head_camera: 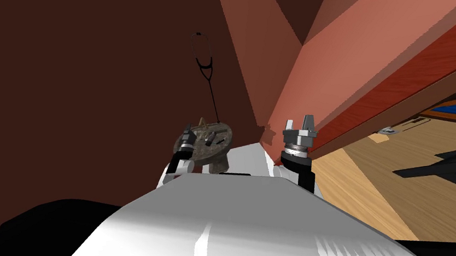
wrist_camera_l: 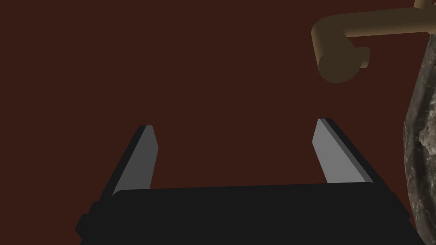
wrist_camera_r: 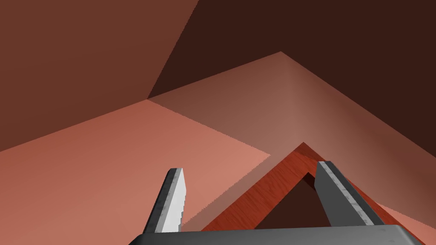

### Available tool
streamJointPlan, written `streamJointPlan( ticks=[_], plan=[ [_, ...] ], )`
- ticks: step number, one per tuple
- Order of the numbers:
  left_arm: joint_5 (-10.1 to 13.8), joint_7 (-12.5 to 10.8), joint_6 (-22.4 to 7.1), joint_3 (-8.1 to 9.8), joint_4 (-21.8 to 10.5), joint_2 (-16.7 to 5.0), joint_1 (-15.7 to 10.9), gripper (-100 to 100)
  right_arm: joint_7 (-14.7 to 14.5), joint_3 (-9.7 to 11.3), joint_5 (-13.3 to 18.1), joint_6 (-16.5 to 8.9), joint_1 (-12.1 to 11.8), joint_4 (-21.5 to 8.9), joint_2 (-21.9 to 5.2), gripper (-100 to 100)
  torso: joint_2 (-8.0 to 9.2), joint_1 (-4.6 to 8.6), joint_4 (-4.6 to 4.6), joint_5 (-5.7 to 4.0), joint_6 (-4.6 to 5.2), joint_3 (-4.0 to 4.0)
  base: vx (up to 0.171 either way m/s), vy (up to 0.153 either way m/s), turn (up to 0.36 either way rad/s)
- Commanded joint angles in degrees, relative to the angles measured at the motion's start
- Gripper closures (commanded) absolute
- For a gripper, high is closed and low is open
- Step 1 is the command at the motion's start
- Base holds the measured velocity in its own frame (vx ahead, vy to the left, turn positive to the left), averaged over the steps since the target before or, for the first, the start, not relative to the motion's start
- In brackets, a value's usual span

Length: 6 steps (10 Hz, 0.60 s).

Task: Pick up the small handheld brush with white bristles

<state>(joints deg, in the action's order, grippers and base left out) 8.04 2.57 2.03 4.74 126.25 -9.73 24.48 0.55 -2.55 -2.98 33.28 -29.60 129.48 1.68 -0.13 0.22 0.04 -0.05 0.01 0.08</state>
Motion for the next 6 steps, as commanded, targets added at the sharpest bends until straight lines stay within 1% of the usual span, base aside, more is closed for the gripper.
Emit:
streamJointPlan(
  ticks=[1, 2, 3, 4, 5, 6],
  plan=[
    [0.1, 0.0, -2.3, 0.06, 0.1, 0.1, -0.4, -100, 0.0, 0.0, 0.0, 0.0, 0.0, 0.0, 0.0, 0, 0.0, 0.0, 0.0, 0.0, 0.0, 0.0, 0.006, -0.037, -0.003],
    [1.3, -0.4, -4.1, 0.69, -0.3, -0.9, -0.6, -100, 0.0, 0.0, 0.0, 0.0, 0.0, 0.0, 0.0, 0, 0.05, -0.08, -0.02, 0.01, 0.01, -0.03, 0.033, -0.06, 0.115],
    [1.3, -0.4, -5.8, 0.69, -0.3, -0.9, -0.6, -100, 0.0, 0.0, 0.0, 0.0, 0.0, 0.0, 0.0, 0, -0.01, -0.02, -0.01, 0.01, -0.02, 0.0, 0.037, -0.07, 0.066],
    [2.5, -0.8, -7.6, 1.34, -0.7, -2.0, -1.0, -100, 0.0, 0.0, 0.0, 0.0, 0.0, 0.0, 0.0, 0, -0.03, 0.01, 0.0, 0.0, 0.0, 0.01, 0.043, -0.099, 0.113],
    [2.5, -0.8, -9.0, 1.34, -0.7, -2.0, -1.0, -100, 0.0, 0.0, 0.0, 0.0, 0.0, 0.0, 0.0, 0, -0.06, 0.1, 0.01, -0.02, -0.01, 0.03, 0.046, -0.084, 0.057],
    [2.5, -0.8, -10.2, 1.34, -0.7, -2.0, -1.0, -100, 0.0, 0.0, 0.0, 0.0, 0.0, 0.0, 0.0, 0, -0.08, 0.07, 0.01, -0.02, 0.01, 0.04, 0.023, -0.031, -0.014]
  ],
)
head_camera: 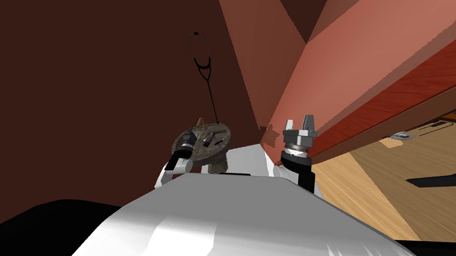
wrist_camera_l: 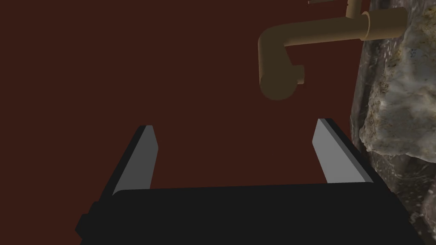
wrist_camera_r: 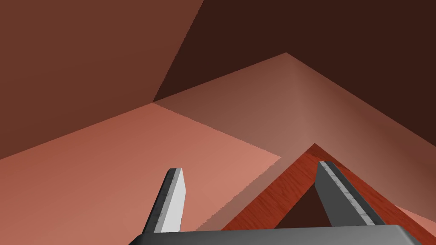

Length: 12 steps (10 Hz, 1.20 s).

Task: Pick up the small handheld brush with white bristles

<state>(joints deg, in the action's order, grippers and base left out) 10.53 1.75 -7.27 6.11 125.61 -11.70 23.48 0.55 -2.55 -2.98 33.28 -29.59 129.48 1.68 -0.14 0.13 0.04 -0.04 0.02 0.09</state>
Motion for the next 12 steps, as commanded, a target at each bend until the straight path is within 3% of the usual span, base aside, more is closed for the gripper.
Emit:
streamJointPlan(
  ticks=[1, 12],
  plan=[
    [1.3, -0.5, -2.9, 0.63, -0.5, -1.0, -0.3, -100, 0.0, 0.0, 0.0, 0.0, 0.0, 0.0, 0.0, 0, 0.0, 0.0, 0.0, 0.0, 0.0, 0.0, 0.04, -0.058, 0.092],
    [6.6, -2.5, -21.3, 3.3, -2.9, -5.5, -1.8, -100, 0.0, 0.0, 0.0, 0.0, 0.0, 0.0, 0.0, 0, -0.08, 0.09, 0.01, -0.01, -0.01, 0.04, 0.039, -0.075, 0.07]
  ],
)
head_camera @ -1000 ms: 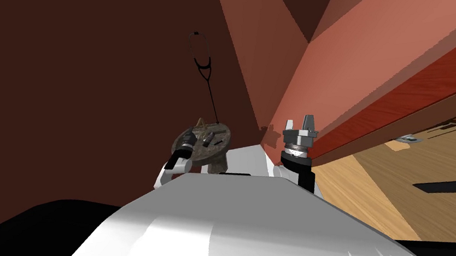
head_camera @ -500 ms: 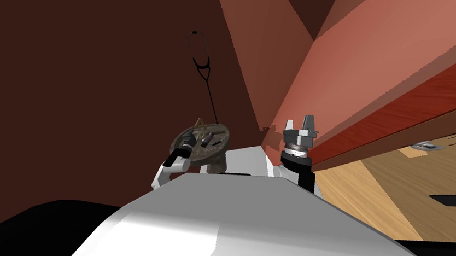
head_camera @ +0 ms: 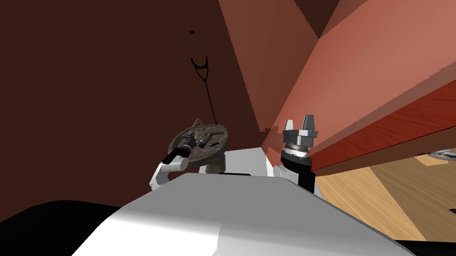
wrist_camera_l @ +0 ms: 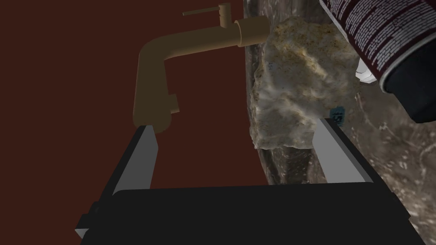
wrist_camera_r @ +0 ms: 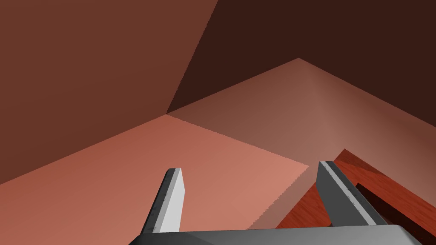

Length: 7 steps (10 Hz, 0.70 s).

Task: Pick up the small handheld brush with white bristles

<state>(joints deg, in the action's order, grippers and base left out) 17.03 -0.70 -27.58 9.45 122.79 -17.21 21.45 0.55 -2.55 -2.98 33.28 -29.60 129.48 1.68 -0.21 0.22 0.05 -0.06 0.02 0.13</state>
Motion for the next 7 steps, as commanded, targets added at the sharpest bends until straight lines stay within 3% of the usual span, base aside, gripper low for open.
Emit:
streamJointPlan(
  ticks=[1, 7],
  plan=[
    [0.1, 0.0, -1.6, -0.04, -0.1, 0.0, 0.2, -100, 0.0, 0.0, 0.0, 0.0, 0.0, 0.0, 0.0, 0, 0.0, 0.0, 0.0, 0.0, 0.0, 0.0, 0.018, -0.032, -0.001],
    [4.2, -1.7, -11.4, 1.91, -2.4, -3.6, -1.1, -100, 0.0, 0.0, 0.0, 0.0, 0.0, 0.0, 0.0, 0, 0.02, 0.03, 0.0, 0.0, 0.0, -0.01, 0.039, -0.077, 0.073]
  ],
)
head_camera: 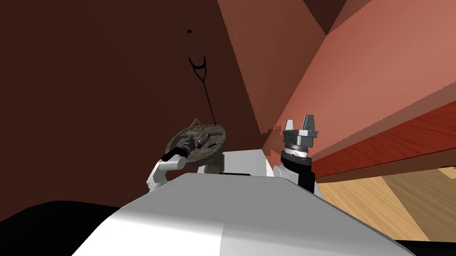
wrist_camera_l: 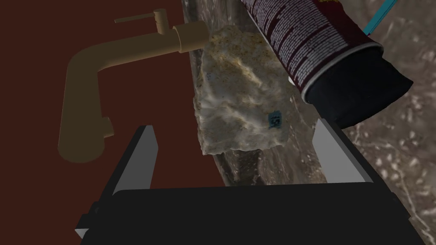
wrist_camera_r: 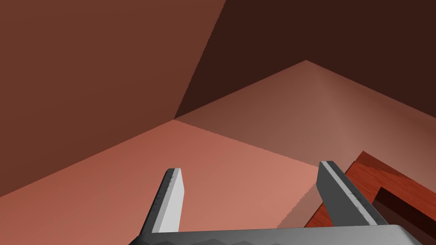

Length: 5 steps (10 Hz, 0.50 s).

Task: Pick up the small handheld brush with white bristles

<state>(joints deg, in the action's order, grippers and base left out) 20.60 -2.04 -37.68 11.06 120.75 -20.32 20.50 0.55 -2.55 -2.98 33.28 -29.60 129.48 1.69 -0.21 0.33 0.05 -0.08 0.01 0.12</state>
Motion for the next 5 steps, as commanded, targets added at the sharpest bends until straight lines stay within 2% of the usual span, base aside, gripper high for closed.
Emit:
streamJointPlan(
  ticks=[1, 4, 5],
  plan=[
    [0.6, -0.3, -2.9, 0.3, -0.4, -0.5, -0.2, -100, 0.0, 0.0, 0.0, 0.0, 0.0, 0.0, 0.0, 0, 0.0, 0.0, 0.0, 0.0, 0.0, 0.0, 0.052, -0.095, 0.053],
    [1.9, -0.9, -7.8, 0.93, -1.2, -1.8, -0.7, -100, 0.0, 0.0, 0.0, 0.0, 0.0, 0.0, 0.0, 0, -0.01, -0.12, 0.0, 0.03, 0.0, 0.01, 0.038, -0.066, 0.053],
    [1.9, -0.9, -8.1, 0.93, -1.2, -1.8, -0.7, -100, 0.0, 0.0, 0.0, 0.0, 0.0, 0.0, 0.0, 0, -0.01, -0.1, 0.01, 0.02, 0.02, 0.01, 0.023, -0.04, -0.01]
  ],
)
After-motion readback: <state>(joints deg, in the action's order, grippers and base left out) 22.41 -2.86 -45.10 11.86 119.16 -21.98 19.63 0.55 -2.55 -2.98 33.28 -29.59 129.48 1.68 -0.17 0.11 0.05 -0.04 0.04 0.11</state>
